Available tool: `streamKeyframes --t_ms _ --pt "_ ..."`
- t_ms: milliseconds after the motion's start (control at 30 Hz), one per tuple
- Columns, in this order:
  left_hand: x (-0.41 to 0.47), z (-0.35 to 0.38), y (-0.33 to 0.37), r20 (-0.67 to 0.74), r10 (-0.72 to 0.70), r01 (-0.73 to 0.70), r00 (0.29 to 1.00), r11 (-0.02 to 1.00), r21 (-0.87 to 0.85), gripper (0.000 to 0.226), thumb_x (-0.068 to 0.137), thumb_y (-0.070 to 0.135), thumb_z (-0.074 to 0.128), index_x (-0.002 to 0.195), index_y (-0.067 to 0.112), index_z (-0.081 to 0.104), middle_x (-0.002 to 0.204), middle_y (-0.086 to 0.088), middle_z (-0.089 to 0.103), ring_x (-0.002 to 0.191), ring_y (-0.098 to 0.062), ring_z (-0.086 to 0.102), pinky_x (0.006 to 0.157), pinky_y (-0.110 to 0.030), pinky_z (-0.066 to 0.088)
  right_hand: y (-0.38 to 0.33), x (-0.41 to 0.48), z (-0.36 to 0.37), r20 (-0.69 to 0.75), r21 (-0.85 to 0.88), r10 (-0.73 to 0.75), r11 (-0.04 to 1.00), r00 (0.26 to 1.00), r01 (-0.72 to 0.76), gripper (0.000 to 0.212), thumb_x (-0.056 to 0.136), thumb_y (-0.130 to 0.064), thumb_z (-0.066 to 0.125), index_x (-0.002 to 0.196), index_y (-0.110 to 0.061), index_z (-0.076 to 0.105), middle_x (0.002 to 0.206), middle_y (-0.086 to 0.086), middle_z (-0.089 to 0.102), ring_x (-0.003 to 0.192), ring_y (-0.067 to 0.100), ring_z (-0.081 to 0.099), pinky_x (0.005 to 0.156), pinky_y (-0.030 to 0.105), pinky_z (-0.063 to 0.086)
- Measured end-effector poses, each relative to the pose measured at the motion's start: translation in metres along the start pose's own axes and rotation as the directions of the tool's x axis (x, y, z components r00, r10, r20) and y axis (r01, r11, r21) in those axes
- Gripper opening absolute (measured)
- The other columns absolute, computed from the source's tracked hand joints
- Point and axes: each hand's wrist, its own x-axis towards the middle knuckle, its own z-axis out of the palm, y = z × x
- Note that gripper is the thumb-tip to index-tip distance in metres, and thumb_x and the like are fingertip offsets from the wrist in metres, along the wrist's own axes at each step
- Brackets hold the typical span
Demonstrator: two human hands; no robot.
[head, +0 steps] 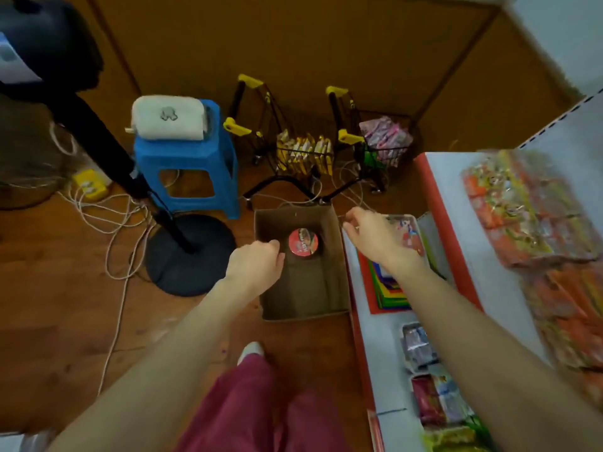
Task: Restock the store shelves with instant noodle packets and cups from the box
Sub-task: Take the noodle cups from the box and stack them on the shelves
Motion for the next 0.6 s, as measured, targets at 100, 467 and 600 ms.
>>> streamKeyframes --t_ms 100,467,600 --pt "0.043 0.029 -0.011 0.081 -0.011 0.014 0.997 0.999 -0.029 0.028 0.098 0.029 0.035 0.105 0.009 0.054 0.101 -0.014 0.064 0.092 -0.034 0.062 0.073 -0.037 0.048 0.015 0.036 0.034 0.058 0.012 0.066 0.998 0.996 -0.067 0.029 0.095 -0.024 0.044 0.118 -0.008 0.052 0.111 0.017 0.063 0.103 0.035 0.059 0.08 0.042 0.051" --pt "0.195 0.258 -0.047 0.291 -0.135 0.163 0.947 0.984 -0.076 0.028 0.098 0.03 0.036 0.109 0.007 0.048 0.095 -0.012 0.065 0.087 -0.031 0.064 0.066 -0.035 0.049 0.119 0.186 0.231 0.176 0.007 0.111 0.993 0.978 -0.114 0.029 0.096 -0.015 0.04 0.122 -0.005 0.049 0.121 0.017 0.055 0.109 0.033 0.055 0.085 0.039 0.046" --pt "0.256 0.363 -0.063 0.293 -0.217 0.248 0.931 0.966 -0.07 0.029 0.098 0.032 0.037 0.11 0.007 0.047 0.097 -0.012 0.063 0.087 -0.029 0.063 0.064 -0.034 0.047 0.155 0.249 0.332 0.235 -0.023 0.097 0.995 0.967 -0.094 0.03 0.096 -0.011 0.038 0.123 -0.003 0.047 0.124 0.02 0.052 0.113 0.035 0.051 0.09 0.039 0.042"
